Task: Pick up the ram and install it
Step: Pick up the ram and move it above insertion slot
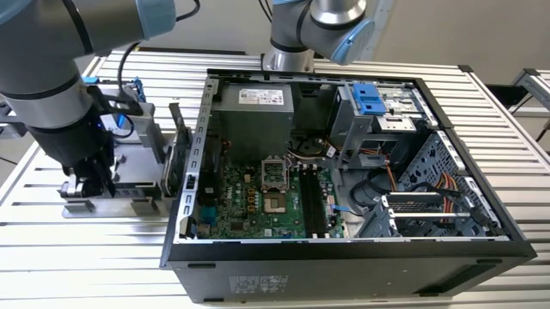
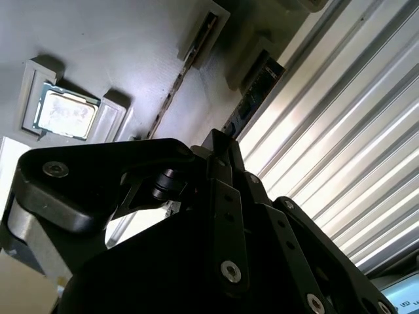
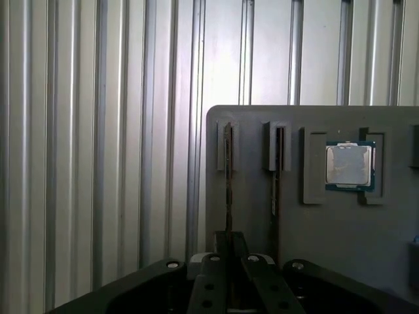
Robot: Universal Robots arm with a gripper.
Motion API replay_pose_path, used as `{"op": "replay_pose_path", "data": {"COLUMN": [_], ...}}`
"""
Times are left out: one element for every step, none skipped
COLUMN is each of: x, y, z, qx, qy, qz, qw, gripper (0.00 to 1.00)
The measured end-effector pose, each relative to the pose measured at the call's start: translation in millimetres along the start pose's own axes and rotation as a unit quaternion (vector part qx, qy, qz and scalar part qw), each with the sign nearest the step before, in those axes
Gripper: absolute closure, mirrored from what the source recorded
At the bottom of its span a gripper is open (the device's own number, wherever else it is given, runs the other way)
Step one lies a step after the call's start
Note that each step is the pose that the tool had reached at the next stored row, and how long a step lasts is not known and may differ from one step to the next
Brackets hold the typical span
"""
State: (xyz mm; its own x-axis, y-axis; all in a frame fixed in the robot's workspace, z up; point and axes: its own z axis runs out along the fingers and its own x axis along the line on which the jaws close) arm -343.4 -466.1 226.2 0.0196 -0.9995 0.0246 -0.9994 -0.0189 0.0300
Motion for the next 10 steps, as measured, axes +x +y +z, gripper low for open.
{"op": "replay_pose_path", "data": {"x": [0.0, 0.0, 0.0, 0.0, 0.1, 0.0, 0.1, 0.1, 0.1, 0.1], "y": [0.0, 0.0, 0.1, 0.1, 0.1, 0.0, 0.1, 0.1, 0.2, 0.2], "z": [-0.7, -1.3, -2.0, -2.7, -3.2, -3.5, -3.8, -4.7, -5.5, -6.4], "qx": [0.0, 0.0, 0.0, 0.0, 0.0, 0.0001, 0.0001, -0.0001, -0.0001, 0.0], "qy": [0.0, 0.0, 0.0, 0.0, 0.0, -0.0001, -0.0001, 0.0, 0.0, 0.0], "qz": [0.0, 0.0, 0.0, 0.0, 0.0, 0.0, 0.0, 0.0, 0.0, 0.0], "qw": [1.0, 1.0, 1.0, 1.0, 1.0, 1.0, 1.0, 1.0, 1.0, 1.0], "gripper": [1.0, 1.0, 1.0, 1.0, 1.0, 1.0, 1.0, 1.0, 1.0, 1.0]}}
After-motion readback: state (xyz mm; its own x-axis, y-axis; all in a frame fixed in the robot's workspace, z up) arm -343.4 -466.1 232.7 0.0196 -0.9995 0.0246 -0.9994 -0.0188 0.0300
